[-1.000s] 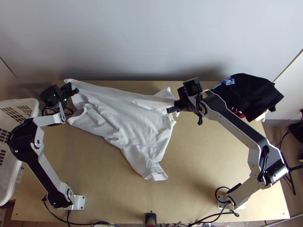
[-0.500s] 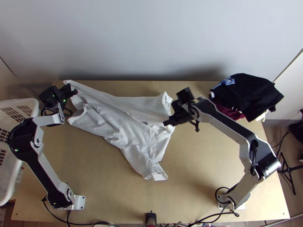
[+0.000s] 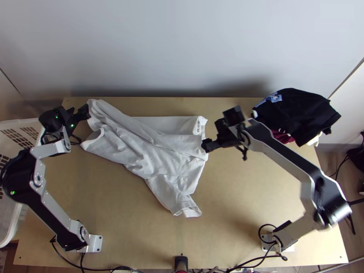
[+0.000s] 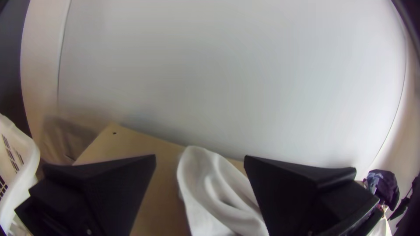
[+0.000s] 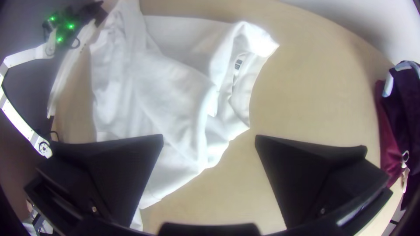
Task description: Fold the t-shirt
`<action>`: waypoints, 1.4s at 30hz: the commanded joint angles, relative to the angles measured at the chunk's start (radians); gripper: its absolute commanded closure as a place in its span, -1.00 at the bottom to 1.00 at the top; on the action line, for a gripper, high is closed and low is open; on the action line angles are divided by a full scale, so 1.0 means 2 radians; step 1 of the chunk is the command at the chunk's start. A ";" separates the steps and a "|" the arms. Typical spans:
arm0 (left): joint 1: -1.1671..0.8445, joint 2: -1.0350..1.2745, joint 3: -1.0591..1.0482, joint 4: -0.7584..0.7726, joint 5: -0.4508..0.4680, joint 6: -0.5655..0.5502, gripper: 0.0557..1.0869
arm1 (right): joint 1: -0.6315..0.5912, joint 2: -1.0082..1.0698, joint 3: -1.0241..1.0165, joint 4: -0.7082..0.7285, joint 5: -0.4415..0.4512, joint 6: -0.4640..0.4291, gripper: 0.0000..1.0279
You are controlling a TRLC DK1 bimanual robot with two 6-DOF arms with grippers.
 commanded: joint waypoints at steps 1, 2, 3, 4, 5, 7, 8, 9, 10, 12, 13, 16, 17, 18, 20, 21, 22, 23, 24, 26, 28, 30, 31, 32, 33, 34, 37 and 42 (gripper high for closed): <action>0.021 -0.107 -0.060 -0.107 0.036 0.043 -0.91 | 0.009 -0.102 -0.068 -0.005 0.000 0.013 -0.93; 0.025 -0.128 -0.076 -0.124 0.048 0.052 -0.91 | 0.014 -0.119 -0.082 -0.007 0.000 0.018 -0.93; 0.025 -0.150 -0.093 -0.138 0.059 0.061 -0.90 | 0.021 -0.134 -0.095 -0.011 -0.002 0.024 -0.93; 0.026 -0.173 -0.115 -0.151 0.069 0.080 -0.90 | 0.026 -0.148 -0.107 -0.021 -0.005 0.028 -0.93; 0.026 -0.191 -0.136 -0.152 0.072 0.092 -0.90 | 0.032 -0.161 -0.118 -0.027 -0.006 0.036 -0.93; 0.026 -0.222 -0.172 -0.151 0.075 0.112 -0.90 | 0.041 -0.183 -0.137 -0.045 -0.020 0.041 -0.93; 0.026 -0.232 -0.185 -0.147 0.075 0.125 -0.90 | 0.045 -0.191 -0.148 -0.048 -0.029 0.046 -0.93; 0.027 -0.236 -0.193 -0.145 0.075 0.134 -0.90 | 0.046 -0.200 -0.157 -0.055 -0.042 0.050 -0.93; 0.030 -0.237 -0.198 -0.143 0.075 0.143 -0.90 | 0.046 -0.205 -0.164 -0.062 -0.052 0.052 -0.92; 0.036 -0.232 -0.199 -0.133 0.077 0.156 -0.90 | 0.046 -0.208 -0.175 -0.073 -0.075 0.056 -0.91; 0.041 -0.229 -0.198 -0.133 0.089 0.166 -0.90 | 0.046 -0.208 -0.178 -0.079 -0.092 0.061 -0.91; 0.051 -0.222 -0.197 -0.140 0.115 0.201 -0.90 | 0.058 -0.208 -0.184 -0.089 -0.125 0.066 -0.91; 0.053 -0.220 -0.195 -0.152 0.115 0.210 -0.90 | 0.063 -0.206 -0.186 -0.092 -0.131 0.067 -0.91; 0.055 -0.220 -0.195 -0.166 0.115 0.224 -0.90 | 0.070 -0.205 -0.187 -0.098 -0.137 0.067 -0.91; 0.060 -0.227 -0.194 -0.207 0.127 0.241 -0.90 | 0.075 -0.204 -0.190 -0.100 -0.141 0.067 -0.91; 0.062 -0.235 -0.195 -0.232 0.139 0.253 -0.90 | 0.077 -0.204 -0.191 -0.102 -0.145 0.067 -0.91; 0.065 -0.242 -0.195 -0.255 0.152 0.260 -0.90 | 0.078 -0.205 -0.191 -0.110 -0.149 0.066 -0.91; 0.068 -0.249 -0.195 -0.275 0.167 0.265 -0.90 | 0.080 -0.206 -0.191 -0.117 -0.153 0.065 -0.91; 0.068 -0.253 -0.197 -0.280 0.171 0.266 -0.90 | 0.085 -0.208 -0.194 -0.125 -0.159 0.062 -0.91; 0.068 -0.252 -0.200 -0.278 0.174 0.270 -0.90 | 0.097 -0.211 -0.200 -0.138 -0.161 0.055 -0.91; 0.068 -0.243 -0.197 -0.275 0.174 0.274 -0.90 | 0.110 -0.214 -0.202 -0.150 -0.163 0.051 -0.91; 0.071 -0.230 -0.191 -0.275 0.180 0.278 -0.90 | 0.121 -0.214 -0.201 -0.159 -0.176 0.051 -0.91; 0.072 -0.225 -0.190 -0.274 0.185 0.281 -0.90 | 0.125 -0.213 -0.200 -0.163 -0.181 0.051 -0.91; 0.071 -0.219 -0.188 -0.273 0.185 0.283 -0.90 | 0.125 -0.212 -0.200 -0.163 -0.182 0.051 -0.91; 0.071 -0.217 -0.189 -0.273 0.187 0.283 -0.90 | 0.126 -0.211 -0.198 -0.163 -0.184 0.052 -0.91; 0.070 -0.214 -0.189 -0.272 0.187 0.284 -0.90 | 0.128 -0.211 -0.195 -0.161 -0.186 0.053 -0.91; 0.064 -0.209 -0.194 -0.270 0.188 0.282 -0.90 | 0.133 -0.204 -0.192 -0.143 -0.187 0.066 -0.91; 0.061 -0.196 -0.202 -0.255 0.188 0.277 -0.90 | 0.141 -0.172 -0.198 -0.067 -0.187 0.106 -0.91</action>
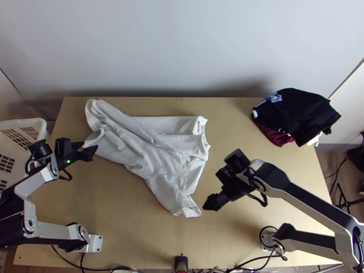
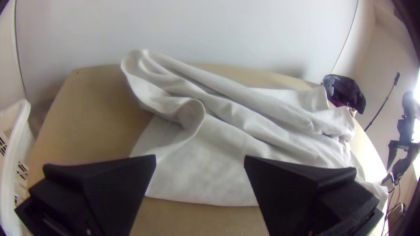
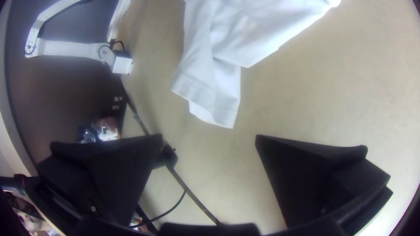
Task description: Fold the t-shirt
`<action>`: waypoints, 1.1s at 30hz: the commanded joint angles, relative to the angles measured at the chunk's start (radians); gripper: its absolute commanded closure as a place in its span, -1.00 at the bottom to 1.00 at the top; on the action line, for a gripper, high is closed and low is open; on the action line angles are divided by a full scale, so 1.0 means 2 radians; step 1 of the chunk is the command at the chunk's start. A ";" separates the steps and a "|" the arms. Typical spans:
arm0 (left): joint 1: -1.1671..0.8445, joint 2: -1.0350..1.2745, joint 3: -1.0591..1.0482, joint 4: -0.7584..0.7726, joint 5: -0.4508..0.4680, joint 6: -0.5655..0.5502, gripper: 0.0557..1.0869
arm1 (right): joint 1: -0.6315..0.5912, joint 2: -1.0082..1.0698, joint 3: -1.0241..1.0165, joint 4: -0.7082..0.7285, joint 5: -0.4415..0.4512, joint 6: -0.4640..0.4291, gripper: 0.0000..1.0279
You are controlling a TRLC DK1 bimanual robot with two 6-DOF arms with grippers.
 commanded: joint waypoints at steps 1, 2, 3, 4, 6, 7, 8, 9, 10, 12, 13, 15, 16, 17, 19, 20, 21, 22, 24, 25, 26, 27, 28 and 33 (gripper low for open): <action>-0.004 0.018 -0.007 0.013 0.004 -0.003 -0.90 | 0.018 0.037 -0.003 0.067 -0.005 0.037 -0.91; -0.004 0.020 -0.006 0.013 0.004 -0.003 -0.90 | 0.020 0.047 -0.004 0.077 -0.005 0.044 -0.91; -0.004 0.021 -0.005 0.013 0.004 -0.003 -0.90 | 0.025 0.055 -0.005 0.087 -0.005 0.048 -0.91; -0.004 0.022 -0.004 0.014 0.004 -0.003 -0.90 | 0.029 0.063 -0.006 0.094 -0.005 0.049 -0.91; -0.006 0.023 -0.001 0.015 0.004 -0.005 -0.90 | 0.041 0.079 -0.010 0.113 -0.005 0.051 -0.91; -0.006 0.023 0.000 0.017 0.004 -0.008 -0.90 | 0.047 0.086 -0.012 0.121 -0.005 0.052 -0.91; -0.006 0.022 0.003 0.017 0.004 -0.009 -0.90 | 0.054 0.092 -0.012 0.128 -0.004 0.054 -0.91; -0.007 0.023 0.005 0.017 0.003 -0.010 -0.90 | 0.059 0.097 -0.012 0.132 -0.005 0.056 -0.91; -0.007 0.024 0.007 0.017 0.004 -0.011 -0.90 | 0.064 0.102 -0.012 0.135 -0.004 0.058 -0.91; -0.007 0.030 0.012 0.018 0.003 -0.015 -0.90 | 0.071 0.111 -0.012 0.137 -0.004 0.058 -0.91; -0.007 0.033 0.012 0.023 0.003 -0.015 -0.90 | 0.072 0.113 -0.012 0.140 -0.004 0.058 -0.91; -0.008 0.037 0.014 0.028 0.003 -0.015 -0.90 | 0.076 0.115 -0.012 0.140 -0.004 0.058 -0.91; -0.009 0.041 0.016 0.028 0.003 -0.015 -0.90 | 0.078 0.117 -0.012 0.140 -0.004 0.058 -0.91; -0.009 0.043 0.017 0.028 0.003 -0.015 -0.90 | 0.079 0.120 -0.011 0.140 -0.004 0.058 -0.90; -0.010 0.047 0.019 0.030 0.003 -0.016 -0.90 | 0.082 0.128 -0.011 0.140 -0.003 0.058 -0.90; -0.012 0.050 0.021 0.031 0.003 -0.016 -0.90 | 0.083 0.133 -0.011 0.141 -0.003 0.058 -0.90; -0.012 0.052 0.023 0.032 0.003 -0.016 -0.90 | 0.084 0.138 -0.011 0.143 -0.003 0.058 -0.90; -0.013 0.054 0.025 0.032 0.003 -0.019 -0.90 | 0.085 0.141 -0.010 0.143 -0.003 0.057 -0.90; -0.015 0.057 0.028 0.032 0.003 -0.019 -0.90 | 0.085 0.142 -0.007 0.143 -0.003 0.057 -0.90; -0.016 0.057 0.030 0.032 0.003 -0.019 -0.90 | 0.085 0.142 -0.007 0.143 -0.003 0.057 -0.90; -0.016 0.057 0.033 0.032 0.004 -0.019 -0.90 | 0.085 0.142 -0.006 0.143 -0.003 0.058 -0.90; -0.016 0.057 0.034 0.032 0.004 -0.019 -0.90 | 0.085 0.142 -0.006 0.143 -0.003 0.058 -0.90; -0.016 0.059 0.037 0.031 0.003 -0.019 -0.90 | 0.085 0.142 -0.007 0.143 -0.003 0.058 -0.90; -0.019 0.073 0.045 0.024 0.004 -0.017 -0.90 | 0.090 0.142 -0.007 0.143 -0.003 0.058 -0.90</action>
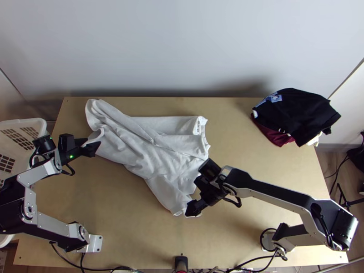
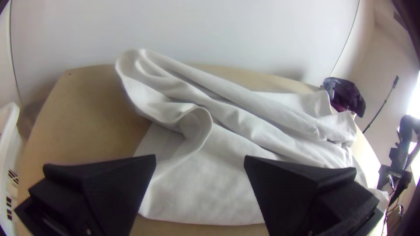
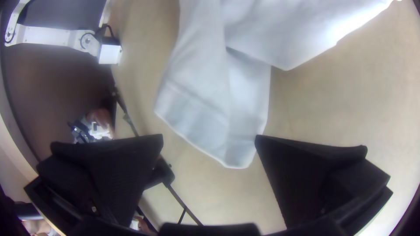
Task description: Fold the t-shirt
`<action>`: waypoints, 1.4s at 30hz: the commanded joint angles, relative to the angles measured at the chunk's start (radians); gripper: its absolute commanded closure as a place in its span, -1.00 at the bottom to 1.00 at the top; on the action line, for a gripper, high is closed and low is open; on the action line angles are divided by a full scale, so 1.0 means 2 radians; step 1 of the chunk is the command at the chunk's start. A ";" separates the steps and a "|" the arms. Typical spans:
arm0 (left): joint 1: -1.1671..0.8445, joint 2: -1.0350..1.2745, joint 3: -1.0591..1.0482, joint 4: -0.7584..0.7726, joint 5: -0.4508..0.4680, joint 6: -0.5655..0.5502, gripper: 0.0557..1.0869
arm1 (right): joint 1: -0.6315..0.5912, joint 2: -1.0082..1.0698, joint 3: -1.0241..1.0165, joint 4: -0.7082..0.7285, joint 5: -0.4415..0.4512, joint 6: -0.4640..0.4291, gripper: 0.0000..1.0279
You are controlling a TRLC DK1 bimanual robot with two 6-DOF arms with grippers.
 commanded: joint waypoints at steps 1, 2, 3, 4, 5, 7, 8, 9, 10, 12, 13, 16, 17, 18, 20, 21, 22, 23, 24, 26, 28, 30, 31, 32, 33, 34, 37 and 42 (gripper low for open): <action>-0.005 0.015 0.008 -0.005 0.001 0.000 -0.90 | 0.007 0.006 0.003 -0.001 -0.001 0.000 -0.90; -0.008 0.015 0.004 -0.006 0.001 0.002 -0.90 | 0.009 0.006 0.003 -0.002 -0.001 0.000 -0.90; -0.012 0.014 0.001 -0.010 0.001 0.003 -0.90 | 0.011 0.006 0.004 -0.002 -0.001 0.000 -0.90; -0.014 0.013 0.000 -0.016 0.000 0.006 -0.90 | 0.012 0.007 0.004 -0.003 -0.001 0.000 -0.90; -0.017 0.012 0.000 -0.018 0.000 0.008 -0.90 | 0.013 0.007 0.004 -0.005 -0.001 0.000 -0.90; -0.018 0.014 0.004 -0.024 0.000 0.012 -0.90 | 0.015 0.007 0.004 -0.006 -0.001 0.000 -0.90; -0.018 0.017 0.007 -0.024 -0.001 0.014 -0.90 | 0.017 0.007 0.004 -0.006 -0.001 -0.001 -0.90; -0.018 0.020 0.011 -0.027 -0.001 0.017 -0.90 | 0.018 0.007 0.005 -0.008 -0.001 -0.001 -0.90; -0.018 0.026 0.019 -0.029 -0.003 0.017 -0.90 | 0.020 0.007 0.005 -0.010 -0.002 -0.003 -0.90; -0.014 0.038 0.032 -0.046 -0.009 0.028 -0.90 | 0.025 0.006 0.006 -0.012 -0.003 -0.004 -0.90; -0.012 0.045 0.042 -0.060 -0.016 0.035 -0.90 | 0.027 0.007 0.007 -0.012 -0.004 -0.004 -0.90; -0.007 0.056 0.059 -0.093 -0.027 0.065 -0.90 | 0.028 0.007 0.010 -0.013 -0.005 -0.005 -0.90; -0.005 0.057 0.061 -0.093 -0.029 0.067 -0.90 | 0.028 0.007 0.012 -0.013 -0.005 -0.004 -0.90; -0.005 0.057 0.065 -0.093 -0.035 0.068 -0.90 | 0.028 0.006 0.014 -0.015 -0.005 -0.004 -0.90; 0.005 0.059 0.076 -0.092 -0.042 0.073 -0.90 | 0.028 0.005 0.017 -0.020 -0.005 -0.004 -0.90; 0.011 0.061 0.085 -0.094 -0.042 0.073 -0.90 | 0.028 0.004 0.016 -0.022 -0.005 -0.005 -0.90; 0.018 0.064 0.093 -0.094 -0.042 0.074 -0.90 | 0.028 0.002 0.015 -0.022 -0.005 -0.004 -0.90; 0.024 0.067 0.101 -0.095 -0.042 0.074 -0.90 | 0.028 0.000 0.015 -0.023 -0.005 -0.005 -0.90; 0.031 0.068 0.105 -0.095 -0.042 0.075 -0.90 | 0.028 -0.001 0.014 -0.023 -0.005 -0.005 -0.90; 0.036 0.067 0.106 -0.095 -0.042 0.086 -0.90 | 0.028 -0.001 0.014 -0.023 -0.005 -0.004 -0.90; 0.036 0.062 0.099 -0.106 -0.042 0.101 -0.90 | 0.028 -0.001 0.017 -0.023 -0.005 -0.005 -0.90; 0.035 0.058 0.093 -0.118 -0.042 0.111 -0.90 | 0.028 0.003 0.022 -0.023 -0.006 -0.005 -0.90; 0.034 0.056 0.090 -0.126 -0.042 0.116 -0.90 | 0.028 0.006 0.023 -0.023 -0.006 -0.005 -0.90; 0.032 0.053 0.088 -0.135 -0.041 0.118 -0.90 | 0.028 0.006 0.024 -0.023 -0.007 -0.005 -0.90; 0.031 0.048 0.086 -0.146 -0.041 0.119 -0.90 | 0.028 0.007 0.025 -0.024 -0.007 -0.005 -0.90; 0.028 0.044 0.084 -0.159 -0.041 0.125 -0.90 | 0.028 0.008 0.025 -0.025 -0.007 -0.005 -0.90; 0.025 0.035 0.072 -0.172 -0.041 0.141 -0.90 | 0.028 0.007 0.023 -0.029 -0.007 -0.007 -0.90; 0.033 0.048 0.074 -0.166 -0.042 0.154 -0.90 | 0.031 0.006 0.023 -0.034 -0.008 -0.011 -0.90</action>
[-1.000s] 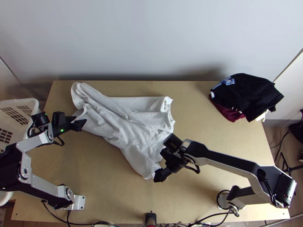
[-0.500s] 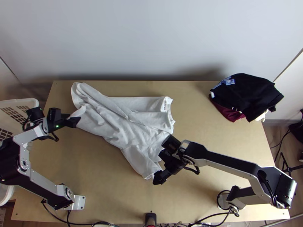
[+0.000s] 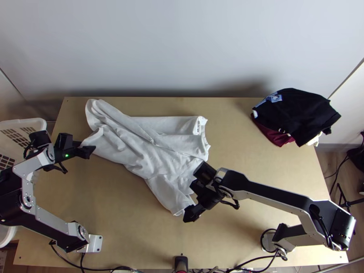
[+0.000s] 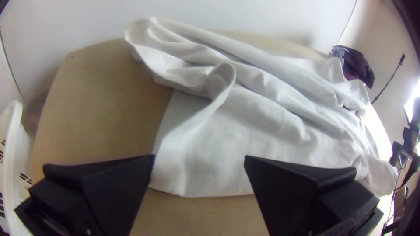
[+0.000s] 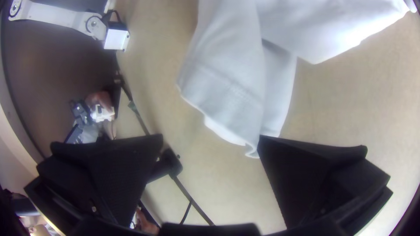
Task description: Fold the t-shirt
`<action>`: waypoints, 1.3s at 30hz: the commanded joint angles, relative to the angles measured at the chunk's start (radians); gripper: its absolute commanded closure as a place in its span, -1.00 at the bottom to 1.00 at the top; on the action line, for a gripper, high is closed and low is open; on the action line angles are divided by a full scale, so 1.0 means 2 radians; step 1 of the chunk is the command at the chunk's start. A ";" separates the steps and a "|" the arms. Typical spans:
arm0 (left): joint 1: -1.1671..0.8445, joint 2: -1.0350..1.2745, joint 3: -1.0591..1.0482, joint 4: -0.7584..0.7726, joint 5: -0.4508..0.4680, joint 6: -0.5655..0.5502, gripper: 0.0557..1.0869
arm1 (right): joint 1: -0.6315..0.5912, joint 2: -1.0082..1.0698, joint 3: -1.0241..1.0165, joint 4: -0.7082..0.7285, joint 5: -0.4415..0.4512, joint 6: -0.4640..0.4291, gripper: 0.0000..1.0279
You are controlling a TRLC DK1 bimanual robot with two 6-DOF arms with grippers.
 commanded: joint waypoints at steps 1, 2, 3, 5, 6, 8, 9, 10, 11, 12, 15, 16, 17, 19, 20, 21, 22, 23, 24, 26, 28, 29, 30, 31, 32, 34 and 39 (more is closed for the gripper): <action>0.008 0.009 -0.001 -0.009 -0.001 0.021 -0.90 | 0.003 0.002 0.001 -0.004 -0.001 -0.003 -0.90; 0.011 0.011 0.001 -0.008 -0.001 0.022 -0.90 | 0.003 0.002 0.003 -0.004 0.000 -0.004 -0.90; 0.012 0.014 0.003 -0.007 -0.001 0.022 -0.90 | 0.003 0.004 0.005 -0.004 0.000 -0.004 -0.90; 0.018 0.016 0.007 -0.007 -0.001 0.021 -0.82 | 0.002 0.007 0.010 -0.003 0.001 -0.006 -0.78; 0.020 0.017 0.008 -0.008 0.000 0.020 -0.71 | 0.003 0.007 0.010 -0.002 0.004 -0.011 -0.66; 0.023 0.016 0.009 -0.008 0.000 0.020 -0.36 | 0.003 0.007 0.011 0.001 0.017 -0.012 -0.42; 0.025 0.015 0.009 -0.009 0.003 0.020 -0.16 | 0.004 0.008 0.011 0.005 0.021 -0.014 -0.26; 0.029 0.013 0.008 -0.007 0.008 0.019 0.11 | 0.004 0.008 0.011 0.012 0.031 -0.014 -0.05; 0.033 0.012 0.007 -0.006 0.016 0.014 0.49 | 0.004 0.008 0.011 0.018 0.041 -0.014 0.23; 0.036 0.011 0.007 -0.003 0.027 0.012 0.85 | 0.003 0.008 0.010 0.028 0.048 -0.015 0.63; 0.037 0.008 0.008 -0.006 0.031 0.013 0.90 | -0.001 0.007 0.008 0.039 0.060 -0.016 0.95; 0.035 0.006 0.007 -0.007 0.031 0.012 0.92 | -0.002 0.006 0.008 0.039 0.061 -0.016 0.94; 0.036 0.003 0.006 -0.009 0.031 0.012 0.92 | -0.002 0.005 0.007 0.039 0.061 -0.016 0.94; 0.037 -0.003 0.006 -0.015 0.035 0.010 0.92 | -0.003 0.001 0.004 0.041 0.064 -0.016 0.95; 0.037 -0.008 0.005 -0.020 0.036 0.008 0.92 | -0.005 -0.002 0.004 0.041 0.066 -0.015 0.94; 0.037 -0.016 0.005 -0.027 0.041 0.000 0.92 | -0.008 -0.005 0.006 0.041 0.067 -0.015 0.94; 0.037 -0.027 0.007 -0.037 0.051 -0.014 0.92 | -0.011 -0.009 0.008 0.041 0.067 -0.016 0.95; 0.037 -0.039 0.010 -0.045 0.062 -0.031 0.92 | -0.016 -0.012 0.009 0.041 0.069 -0.016 0.95; 0.038 -0.052 0.012 -0.050 0.081 -0.049 0.92 | -0.022 -0.015 0.011 0.041 0.069 -0.015 0.95; 0.039 -0.072 0.018 -0.062 0.104 -0.078 0.92 | -0.032 -0.020 0.013 0.041 0.072 -0.015 0.95; 0.038 -0.089 0.022 -0.075 0.121 -0.105 0.92 | -0.038 -0.025 0.016 0.040 0.075 -0.015 0.95; 0.036 -0.099 0.023 -0.078 0.126 -0.116 0.92 | -0.044 -0.029 0.018 0.040 0.076 -0.014 0.95; 0.035 -0.109 0.022 -0.080 0.130 -0.125 0.92 | -0.050 -0.032 0.021 0.039 0.077 -0.014 0.95; 0.032 -0.116 0.022 -0.081 0.132 -0.134 0.92 | -0.056 -0.035 0.022 0.039 0.079 -0.014 0.95; 0.031 -0.125 0.022 -0.082 0.133 -0.142 0.92 | -0.064 -0.039 0.026 0.038 0.082 -0.014 0.95; 0.029 -0.136 0.021 -0.082 0.134 -0.157 0.92 | -0.084 -0.044 0.036 0.035 0.084 -0.014 0.95; 0.026 -0.164 0.026 -0.081 0.142 -0.210 0.92 | -0.143 -0.058 0.062 0.036 0.085 -0.013 0.95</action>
